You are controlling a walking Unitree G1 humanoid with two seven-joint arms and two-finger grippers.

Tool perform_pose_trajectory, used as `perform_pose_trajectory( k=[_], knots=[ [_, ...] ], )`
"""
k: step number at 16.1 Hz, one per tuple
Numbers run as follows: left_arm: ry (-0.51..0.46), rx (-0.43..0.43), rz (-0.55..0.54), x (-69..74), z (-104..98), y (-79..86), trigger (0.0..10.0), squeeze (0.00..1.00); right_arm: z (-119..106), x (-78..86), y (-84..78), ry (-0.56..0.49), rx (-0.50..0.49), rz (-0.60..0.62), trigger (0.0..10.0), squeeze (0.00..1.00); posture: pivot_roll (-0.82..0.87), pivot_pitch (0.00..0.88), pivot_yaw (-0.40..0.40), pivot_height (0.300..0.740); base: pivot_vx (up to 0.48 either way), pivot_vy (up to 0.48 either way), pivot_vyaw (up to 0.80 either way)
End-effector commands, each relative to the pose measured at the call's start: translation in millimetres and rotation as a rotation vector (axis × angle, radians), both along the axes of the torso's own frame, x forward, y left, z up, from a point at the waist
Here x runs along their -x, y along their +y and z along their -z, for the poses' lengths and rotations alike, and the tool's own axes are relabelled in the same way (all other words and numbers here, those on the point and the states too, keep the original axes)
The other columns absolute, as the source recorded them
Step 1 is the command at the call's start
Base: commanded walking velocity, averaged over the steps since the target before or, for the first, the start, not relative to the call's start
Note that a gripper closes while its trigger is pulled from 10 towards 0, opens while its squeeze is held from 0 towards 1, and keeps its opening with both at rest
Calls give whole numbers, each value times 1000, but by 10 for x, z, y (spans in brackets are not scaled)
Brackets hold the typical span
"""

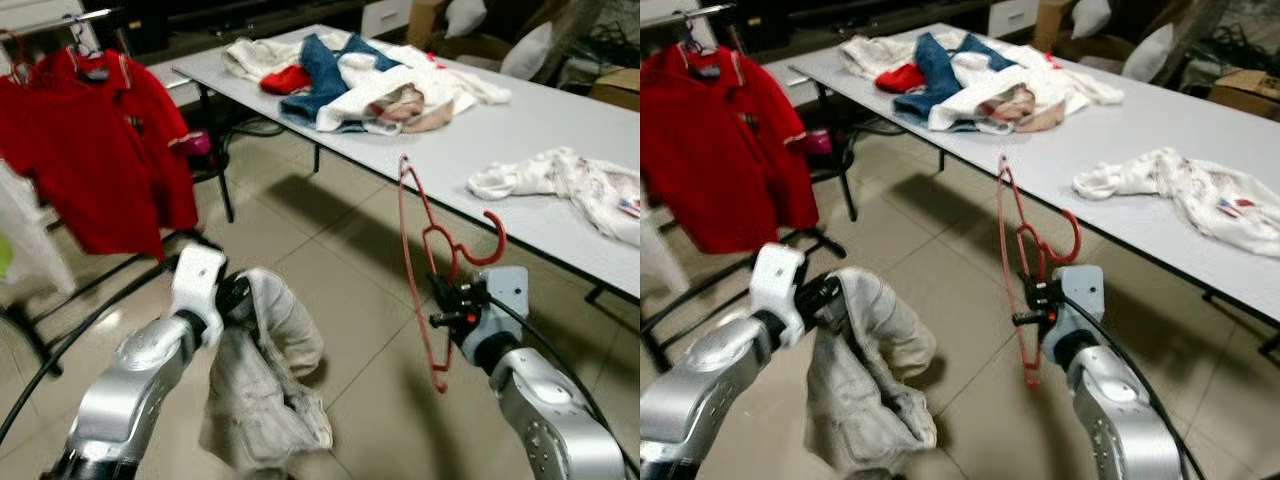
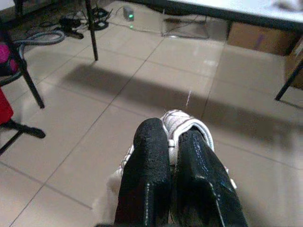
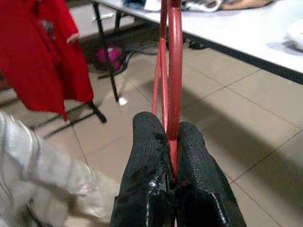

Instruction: Hang hanger

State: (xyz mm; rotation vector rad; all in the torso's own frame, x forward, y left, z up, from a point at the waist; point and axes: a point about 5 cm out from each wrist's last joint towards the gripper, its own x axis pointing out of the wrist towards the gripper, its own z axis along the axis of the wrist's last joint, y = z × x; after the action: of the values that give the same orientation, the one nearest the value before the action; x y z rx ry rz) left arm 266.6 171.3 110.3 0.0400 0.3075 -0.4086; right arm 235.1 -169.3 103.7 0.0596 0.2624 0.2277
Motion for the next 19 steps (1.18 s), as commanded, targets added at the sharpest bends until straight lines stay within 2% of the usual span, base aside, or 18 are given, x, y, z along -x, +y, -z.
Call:
perform_pose_trajectory(
  k=[1, 3, 4, 5, 6, 7, 10, 12, 15, 19],
  knots=[
    [-43, -12, -1, -51, -92, 26, 10000, 0, 2, -28, 25, 13, 14, -16, 10000, 0, -42, 0, 43, 740, 0, 0, 800],
    [-7, -59, -23, -119, -69, 76, 10000, 0, 52, -45, 34, 79, 25, -49, 10000, 0, -40, 0, 41, 740, 0, 0, 0],
    [21, -66, 7, -177, -56, 87, 10000, 0, 68, -30, 61, 115, 74, -139, 10000, 0, -37, 0, 36, 740, 0, 0, 0],
    [26, -75, 32, -223, -75, 95, 4157, 0, 59, -7, 85, 131, 99, -205, 10000, 0, -41, 0, 41, 740, 0, 0, 0],
    [39, -84, 69, -309, -127, 111, 824, 0, 11, 14, 109, 139, 157, -308, 10000, 0, -47, 0, 51, 740, 0, 0, 0],
    [47, -85, 83, -337, -144, 114, 0, 0, -16, 14, 112, 138, 165, -337, 10000, 0, -49, 0, 57, 740, 0, 0, 0],
    [104, -92, 100, -563, -209, 118, 0, 0, -91, 60, 162, 200, 247, -574, 10000, 0, -62, 0, 90, 740, 0, 0, 0],
    [120, -79, 145, -687, -273, 47, 0, 0, -64, 56, 232, 249, 290, -664, 10000, 0, -69, 0, 122, 740, 0, 0, 0],
    [114, -42, 145, -836, -410, 24, 0, 0, -83, -73, 319, 250, 322, -677, 10000, 0, -64, 0, 141, 740, 0, 0, 0],
    [102, -72, 164, -914, -501, 27, 0, 0, -62, -153, 432, 286, 373, -757, 10000, 0, -48, 0, 140, 740, 0, 0, 0]
  ],
)
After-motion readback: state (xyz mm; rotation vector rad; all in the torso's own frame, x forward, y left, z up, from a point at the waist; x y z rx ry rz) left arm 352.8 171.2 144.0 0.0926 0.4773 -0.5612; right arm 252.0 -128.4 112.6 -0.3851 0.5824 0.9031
